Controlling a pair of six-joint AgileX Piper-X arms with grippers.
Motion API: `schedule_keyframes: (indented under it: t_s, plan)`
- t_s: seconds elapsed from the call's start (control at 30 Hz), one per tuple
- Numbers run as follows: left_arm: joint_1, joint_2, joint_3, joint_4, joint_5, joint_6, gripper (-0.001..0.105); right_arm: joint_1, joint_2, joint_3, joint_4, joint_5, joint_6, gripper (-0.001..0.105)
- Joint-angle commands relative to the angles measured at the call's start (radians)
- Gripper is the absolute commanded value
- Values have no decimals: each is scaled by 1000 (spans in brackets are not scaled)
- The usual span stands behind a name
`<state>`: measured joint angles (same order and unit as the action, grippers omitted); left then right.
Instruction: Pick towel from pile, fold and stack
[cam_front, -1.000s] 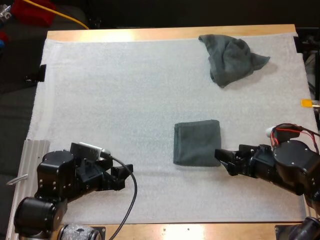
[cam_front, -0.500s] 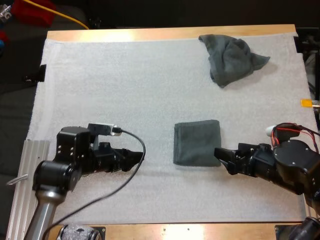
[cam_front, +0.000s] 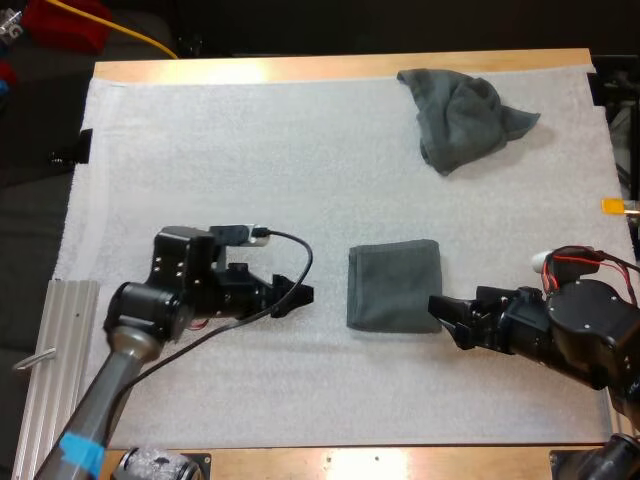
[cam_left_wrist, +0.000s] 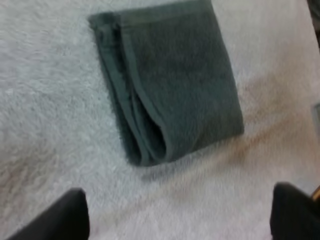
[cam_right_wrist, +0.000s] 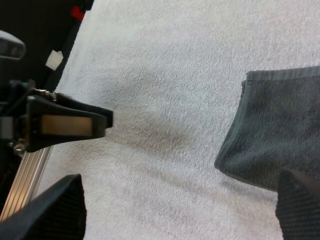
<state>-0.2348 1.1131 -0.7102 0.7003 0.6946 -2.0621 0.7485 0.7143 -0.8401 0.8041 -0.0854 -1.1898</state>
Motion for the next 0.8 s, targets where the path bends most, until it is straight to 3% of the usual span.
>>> schedule_keyframes:
  t_s: [0.0, 0.2, 0.4, 0.77]
  plan:
    - [-12, 14, -3, -29, 15, -16, 72, 0, -6, -8, -9, 7, 5, 75]
    - [-77, 111, -5, -140, 8, -93, 72, 0, -6, -8, -9, 7, 10, 75]
    - [-124, 187, -5, -208, -97, -126, 71, 0, -6, -8, -9, 7, 13, 75]
    - [-131, 320, -5, -297, -100, -181, 71, 0, -6, -8, -9, 7, 20, 75]
